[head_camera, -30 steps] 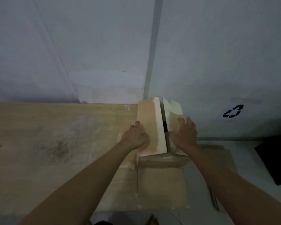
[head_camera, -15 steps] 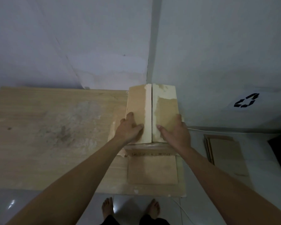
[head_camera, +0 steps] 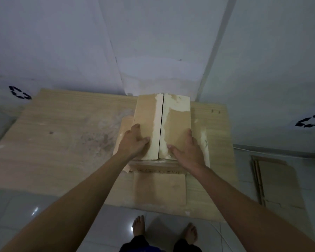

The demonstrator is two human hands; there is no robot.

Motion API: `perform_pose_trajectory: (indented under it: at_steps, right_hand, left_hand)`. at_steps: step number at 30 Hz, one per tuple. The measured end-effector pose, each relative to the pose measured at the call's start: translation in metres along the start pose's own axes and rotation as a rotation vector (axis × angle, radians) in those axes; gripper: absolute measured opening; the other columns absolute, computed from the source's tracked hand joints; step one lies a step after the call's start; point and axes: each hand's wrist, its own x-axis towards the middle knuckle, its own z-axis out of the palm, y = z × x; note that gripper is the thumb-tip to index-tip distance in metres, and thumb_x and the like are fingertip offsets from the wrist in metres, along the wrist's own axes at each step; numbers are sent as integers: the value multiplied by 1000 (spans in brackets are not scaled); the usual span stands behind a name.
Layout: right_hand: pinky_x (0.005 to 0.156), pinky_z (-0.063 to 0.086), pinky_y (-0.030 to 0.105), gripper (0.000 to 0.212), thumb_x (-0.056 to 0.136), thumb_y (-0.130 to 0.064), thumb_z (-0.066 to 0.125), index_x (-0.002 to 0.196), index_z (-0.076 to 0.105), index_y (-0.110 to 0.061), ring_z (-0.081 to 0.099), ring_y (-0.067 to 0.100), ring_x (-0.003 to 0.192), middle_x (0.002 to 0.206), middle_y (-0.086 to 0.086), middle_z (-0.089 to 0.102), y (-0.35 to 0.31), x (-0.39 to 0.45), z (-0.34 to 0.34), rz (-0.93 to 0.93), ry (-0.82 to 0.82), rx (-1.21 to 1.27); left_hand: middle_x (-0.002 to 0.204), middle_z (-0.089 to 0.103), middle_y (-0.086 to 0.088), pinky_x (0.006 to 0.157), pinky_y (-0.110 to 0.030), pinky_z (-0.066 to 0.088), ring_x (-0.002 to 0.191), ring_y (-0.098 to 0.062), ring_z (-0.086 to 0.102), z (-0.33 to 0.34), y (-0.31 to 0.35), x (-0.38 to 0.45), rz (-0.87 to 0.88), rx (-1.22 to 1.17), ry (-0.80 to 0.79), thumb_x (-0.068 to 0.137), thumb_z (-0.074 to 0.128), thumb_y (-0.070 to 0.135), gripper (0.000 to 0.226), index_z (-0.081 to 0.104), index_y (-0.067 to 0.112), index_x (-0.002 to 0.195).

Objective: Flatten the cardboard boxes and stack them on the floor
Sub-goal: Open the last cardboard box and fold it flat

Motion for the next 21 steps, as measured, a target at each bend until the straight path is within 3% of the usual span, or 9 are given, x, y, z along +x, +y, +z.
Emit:
perform_pose_trajectory:
  at_steps: [4, 8, 11, 13, 17, 19, 21]
  right_hand:
    - [113, 33, 47, 104, 82, -69, 60, 159, 6, -23, 25, 34, 146, 164, 8, 14, -13, -4, 19, 14, 1, -52]
    - [117, 17, 58, 116, 69, -82, 62, 157, 14, -22, 6, 34, 152, 166, 11, -4, -34, -7, 27, -5, 88, -133]
    - [118, 17, 59, 118, 68, -71, 70, 157, 8, -24, 3, 36, 152, 166, 10, -8, -45, -7, 26, 7, 46, -157]
    - [117, 26, 56, 111, 70, -61, 70, 157, 12, -26, 11, 34, 151, 167, 7, 2, -49, -7, 20, 1, 42, -102]
    - [106, 46, 42, 83, 79, -38, 66, 153, 33, -22, 48, 22, 133, 151, 1, 45, -53, -10, -10, -43, 95, 167]
    - [96, 54, 37, 70, 80, -22, 69, 146, 46, -21, 60, 15, 115, 137, 0, 60, -48, -10, -32, -27, 119, 266]
    - [91, 57, 39, 74, 72, -18, 74, 143, 51, -22, 63, 13, 108, 128, 0, 66, -34, -8, -56, 23, 155, 342]
  left_hand:
    - [143, 43, -15, 99, -38, 40, 126, -34, 48, -5, -18, 7, 13, 55, -5, 92, 61, 42, 69, 27, 24, 150]
    - [138, 40, -16, 91, -42, 46, 111, -38, 57, 8, -26, 12, 51, 137, -5, 92, 61, 43, 70, 23, 25, 147]
    - [136, 37, -16, 84, -43, 49, 104, -40, 59, 13, -26, 14, 48, 160, 27, 91, 62, 43, 71, 22, 26, 147]
    - [133, 38, -16, 82, -44, 49, 101, -40, 59, 13, -25, 17, 47, 158, 35, 90, 63, 42, 68, 24, 27, 144]
    - [127, 41, -18, 88, -46, 48, 105, -41, 55, 12, -17, 24, 54, 199, 21, 89, 63, 37, 56, 33, 28, 136]
    - [144, 30, -23, 101, -52, 42, 128, -45, 40, 15, -9, 28, 41, 256, 12, 95, 54, 34, 47, 37, 27, 138]
    - [159, 7, -25, 110, -61, 27, 146, -42, 12, 18, 1, 29, 6, 284, 8, 101, 41, 34, 41, 38, 24, 140]
